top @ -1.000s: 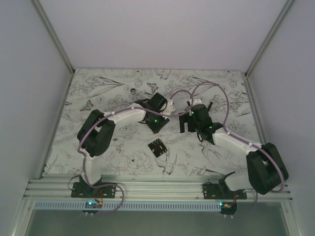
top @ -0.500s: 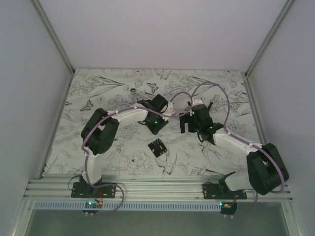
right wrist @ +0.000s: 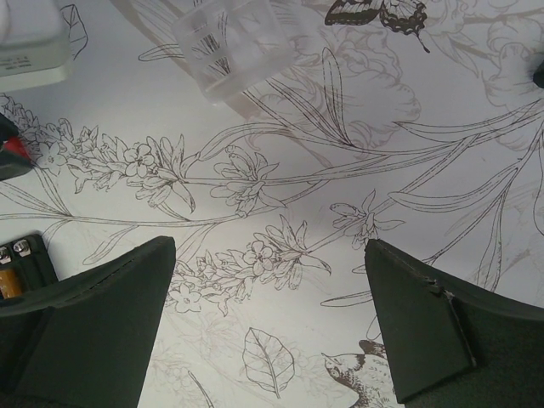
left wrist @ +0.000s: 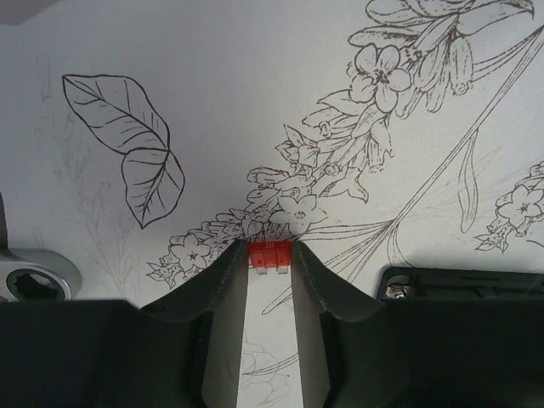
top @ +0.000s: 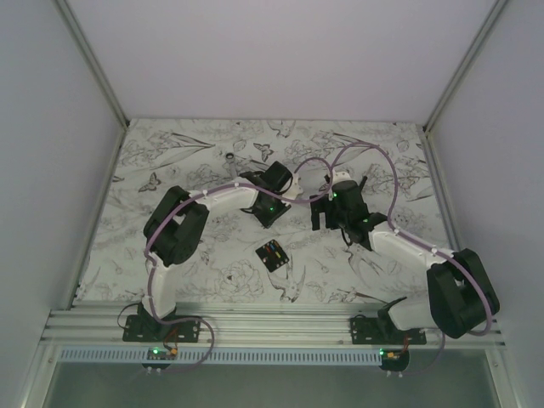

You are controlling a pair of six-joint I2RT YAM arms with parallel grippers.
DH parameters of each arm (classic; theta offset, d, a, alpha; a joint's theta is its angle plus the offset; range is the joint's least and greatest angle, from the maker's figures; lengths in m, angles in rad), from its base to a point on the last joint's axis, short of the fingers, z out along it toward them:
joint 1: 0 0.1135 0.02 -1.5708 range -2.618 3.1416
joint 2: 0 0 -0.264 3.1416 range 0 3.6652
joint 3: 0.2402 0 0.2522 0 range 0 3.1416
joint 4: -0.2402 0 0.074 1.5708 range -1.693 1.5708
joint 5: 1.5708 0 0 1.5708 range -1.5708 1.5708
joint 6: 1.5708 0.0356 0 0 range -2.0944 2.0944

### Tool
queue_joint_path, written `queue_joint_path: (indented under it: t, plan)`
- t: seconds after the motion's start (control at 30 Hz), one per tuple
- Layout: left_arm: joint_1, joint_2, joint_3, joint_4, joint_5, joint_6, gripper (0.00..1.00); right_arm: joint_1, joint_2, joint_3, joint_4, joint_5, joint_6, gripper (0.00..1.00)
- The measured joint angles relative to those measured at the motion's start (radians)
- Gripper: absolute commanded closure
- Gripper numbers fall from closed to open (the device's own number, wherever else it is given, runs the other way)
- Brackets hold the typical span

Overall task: Snap on the fuse box
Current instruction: Pick up the fuse from the center of the board.

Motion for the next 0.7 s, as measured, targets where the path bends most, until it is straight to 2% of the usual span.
queue_joint_path:
  t: [0.17, 0.37, 0.57, 0.7]
  plan:
    - [0.0, 0.0, 0.0, -0.003, -0.017, -0.04, 0.66, 0.0, -0.008, 0.0, 0.002, -0.005, 0.0, 0.0]
    - [0.0, 0.002, 0.0, -0.007, -0.041, -0.105, 0.66, 0.0, -0.008, 0.0, 0.008, -0.018, 0.0, 0.0]
    - [0.0, 0.012, 0.016, -0.024, -0.051, -0.163, 0.7, 0.0, -0.009, 0.0, 0.009, -0.027, 0.0, 0.0]
    - [0.0, 0.015, 0.019, -0.025, -0.053, -0.198, 0.76, 0.0, -0.01, 0.0, 0.011, -0.04, -0.001, 0.0]
